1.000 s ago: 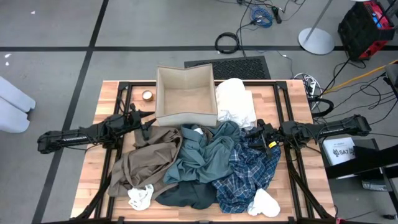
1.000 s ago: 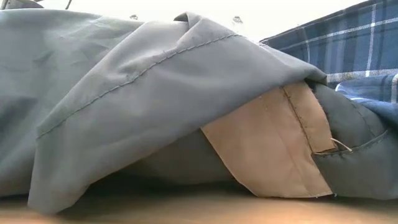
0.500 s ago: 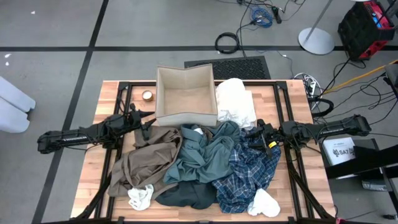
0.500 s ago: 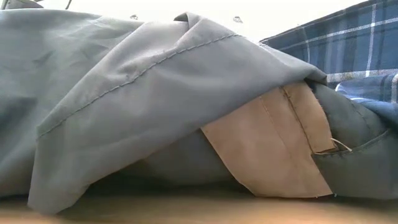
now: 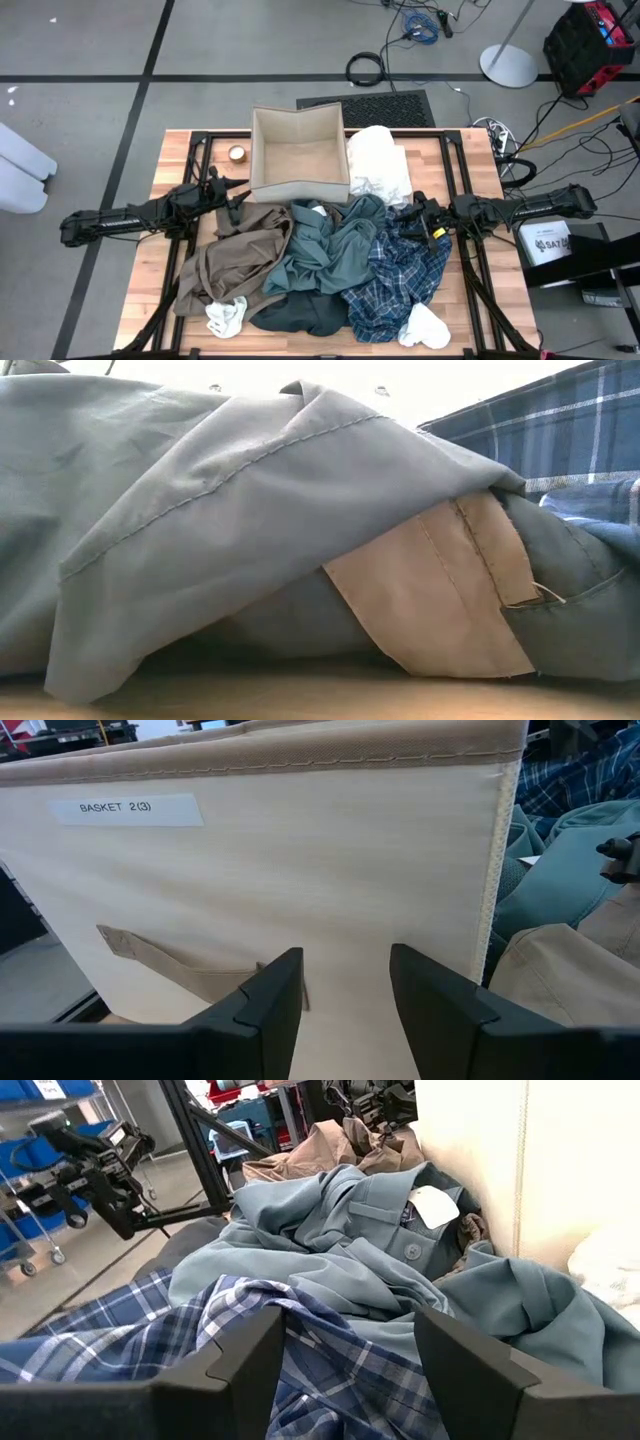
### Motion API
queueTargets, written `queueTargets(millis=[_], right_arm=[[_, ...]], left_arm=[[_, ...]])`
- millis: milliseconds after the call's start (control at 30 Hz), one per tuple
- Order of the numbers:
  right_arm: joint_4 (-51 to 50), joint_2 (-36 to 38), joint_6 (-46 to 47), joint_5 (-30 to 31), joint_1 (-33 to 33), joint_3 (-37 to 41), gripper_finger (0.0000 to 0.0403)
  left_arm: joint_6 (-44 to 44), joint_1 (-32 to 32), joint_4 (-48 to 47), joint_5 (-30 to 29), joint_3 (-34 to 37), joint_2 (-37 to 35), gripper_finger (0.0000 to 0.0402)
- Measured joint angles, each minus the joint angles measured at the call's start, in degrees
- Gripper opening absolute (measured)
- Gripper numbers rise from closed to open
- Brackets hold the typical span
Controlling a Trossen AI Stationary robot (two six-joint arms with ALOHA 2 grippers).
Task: Sort clothes
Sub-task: Put the right white sock into the laundry bin
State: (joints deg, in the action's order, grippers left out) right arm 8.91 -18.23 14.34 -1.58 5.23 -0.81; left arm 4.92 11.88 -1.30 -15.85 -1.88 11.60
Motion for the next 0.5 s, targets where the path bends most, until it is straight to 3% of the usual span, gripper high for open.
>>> queueTargets(millis=[233, 500], right_arm=[[-0.46, -0.14, 1.49, 3.18, 0.00, -0.01, 0.0212], [0.56, -0.16, -7.05, 4.75, -0.02, -0.01, 0.0212]], left_arm=[[0.01, 0.00, 0.00, 0.02, 0.01, 0.00, 0.0162], [-0.01, 0.00, 0.00, 0.02, -0.01, 0.02, 0.0162]])
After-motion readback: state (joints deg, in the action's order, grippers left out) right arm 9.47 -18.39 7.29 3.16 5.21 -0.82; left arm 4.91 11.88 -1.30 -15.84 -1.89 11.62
